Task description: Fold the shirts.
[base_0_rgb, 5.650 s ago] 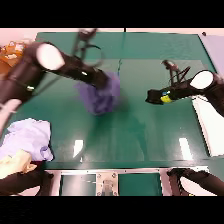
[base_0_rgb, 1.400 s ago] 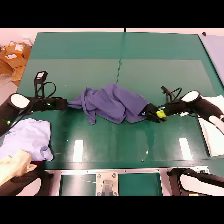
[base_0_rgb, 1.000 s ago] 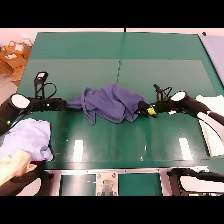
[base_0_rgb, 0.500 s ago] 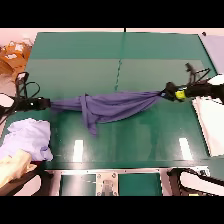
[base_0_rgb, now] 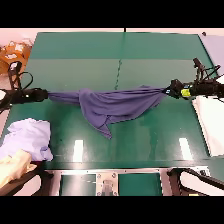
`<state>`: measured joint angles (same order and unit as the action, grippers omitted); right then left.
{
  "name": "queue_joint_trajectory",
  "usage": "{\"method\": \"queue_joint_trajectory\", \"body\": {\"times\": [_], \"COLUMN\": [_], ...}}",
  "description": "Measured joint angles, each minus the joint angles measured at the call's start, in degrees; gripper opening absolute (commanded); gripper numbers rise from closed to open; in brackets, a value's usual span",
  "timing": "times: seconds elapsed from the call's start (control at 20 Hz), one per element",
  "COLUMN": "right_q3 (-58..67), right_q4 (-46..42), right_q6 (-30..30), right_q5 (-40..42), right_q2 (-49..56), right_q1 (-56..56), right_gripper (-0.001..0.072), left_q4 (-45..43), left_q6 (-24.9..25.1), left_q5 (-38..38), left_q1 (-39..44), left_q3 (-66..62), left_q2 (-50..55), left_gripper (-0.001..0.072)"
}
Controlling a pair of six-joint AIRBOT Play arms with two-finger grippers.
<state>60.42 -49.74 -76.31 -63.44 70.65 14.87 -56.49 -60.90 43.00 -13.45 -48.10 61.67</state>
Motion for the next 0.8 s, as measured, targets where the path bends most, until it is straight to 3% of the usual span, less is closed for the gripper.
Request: {"method": "queue_joint_trajectory", "body": {"times": [0.25, 0.8], "right_q3": [12.2, 50.9], "right_q4": [1.9, 11.1], "right_q6": [0.2, -3.1], "right_q5": [-5.1, -11.8], "right_q2": [-0.7, -10.3], "right_q1": [2.9, 6.5], "right_gripper": [0.0013, 0.0014], "left_q4": [-0.3, 2.4], "left_q6": [-0.2, 2.4], "left_q5": [3.2, 8.0], "left_q1": [0.0, -0.1], "left_q3": [-9.6, -47.2], "left_q2": [-2.7, -14.9], "left_gripper": [0.002, 0.0021]}}
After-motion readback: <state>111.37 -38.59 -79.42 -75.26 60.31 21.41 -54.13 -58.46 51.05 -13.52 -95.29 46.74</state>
